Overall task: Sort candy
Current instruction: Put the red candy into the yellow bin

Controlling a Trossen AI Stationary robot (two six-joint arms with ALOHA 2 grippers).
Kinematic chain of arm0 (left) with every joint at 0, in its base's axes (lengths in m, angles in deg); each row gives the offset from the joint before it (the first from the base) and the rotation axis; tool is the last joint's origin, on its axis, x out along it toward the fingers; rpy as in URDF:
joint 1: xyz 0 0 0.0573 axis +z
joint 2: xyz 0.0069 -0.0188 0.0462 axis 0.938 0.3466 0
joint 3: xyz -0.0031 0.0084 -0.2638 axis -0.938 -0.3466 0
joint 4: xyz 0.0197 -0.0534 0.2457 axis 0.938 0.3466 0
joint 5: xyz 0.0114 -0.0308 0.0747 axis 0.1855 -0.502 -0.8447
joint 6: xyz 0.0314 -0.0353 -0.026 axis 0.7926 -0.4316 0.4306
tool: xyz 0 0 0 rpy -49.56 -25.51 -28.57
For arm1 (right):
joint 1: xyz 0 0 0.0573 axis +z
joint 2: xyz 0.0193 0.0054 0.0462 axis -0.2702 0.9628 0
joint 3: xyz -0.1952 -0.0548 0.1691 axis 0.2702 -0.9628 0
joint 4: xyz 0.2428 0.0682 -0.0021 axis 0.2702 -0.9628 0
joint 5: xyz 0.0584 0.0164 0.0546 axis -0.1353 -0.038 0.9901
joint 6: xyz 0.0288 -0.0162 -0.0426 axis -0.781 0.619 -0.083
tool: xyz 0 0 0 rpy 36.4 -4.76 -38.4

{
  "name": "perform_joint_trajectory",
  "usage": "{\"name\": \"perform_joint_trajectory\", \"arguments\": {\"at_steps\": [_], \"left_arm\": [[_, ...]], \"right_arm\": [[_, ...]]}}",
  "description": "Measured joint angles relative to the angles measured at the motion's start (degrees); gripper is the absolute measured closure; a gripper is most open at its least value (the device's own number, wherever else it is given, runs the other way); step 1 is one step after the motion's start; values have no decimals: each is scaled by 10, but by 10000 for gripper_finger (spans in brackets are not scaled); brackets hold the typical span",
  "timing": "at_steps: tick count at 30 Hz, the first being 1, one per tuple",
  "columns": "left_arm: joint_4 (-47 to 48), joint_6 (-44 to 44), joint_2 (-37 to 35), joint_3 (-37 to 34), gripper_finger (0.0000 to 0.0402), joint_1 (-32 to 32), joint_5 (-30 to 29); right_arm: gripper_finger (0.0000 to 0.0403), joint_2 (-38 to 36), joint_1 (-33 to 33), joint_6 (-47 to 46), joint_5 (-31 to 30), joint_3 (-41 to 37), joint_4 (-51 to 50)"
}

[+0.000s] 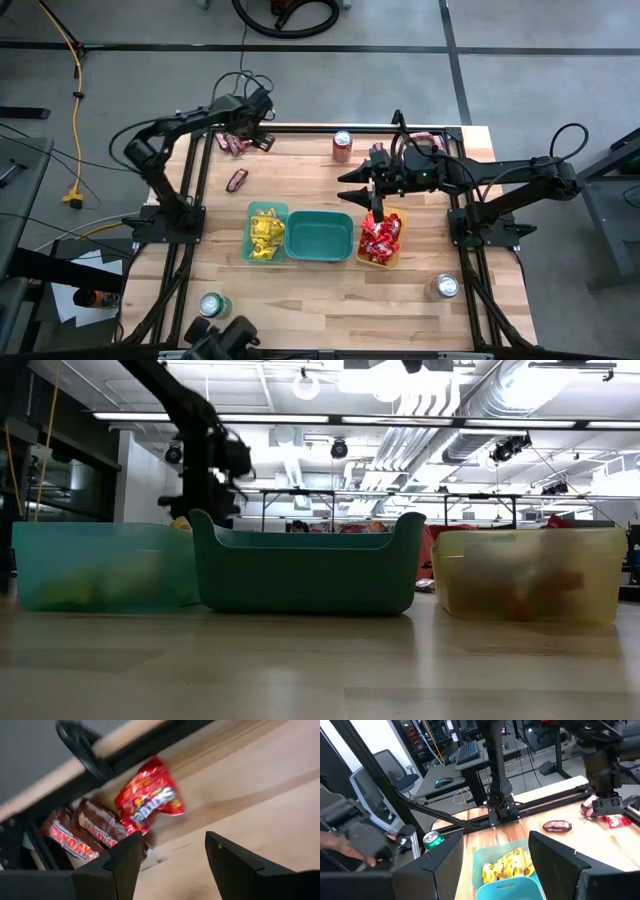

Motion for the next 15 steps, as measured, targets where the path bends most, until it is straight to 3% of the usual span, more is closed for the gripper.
{"name": "perform_joint_trajectory", "arguments": {"at_steps": [8, 15], "left_arm": [[-26, -1, 69, 0, 200, 11, -26], [-58, -1, 91, 0, 200, 11, -84]], "right_arm": [[182, 0, 0, 1, 0, 0, -11], [182, 0, 0, 1, 1, 0, -18]]}}
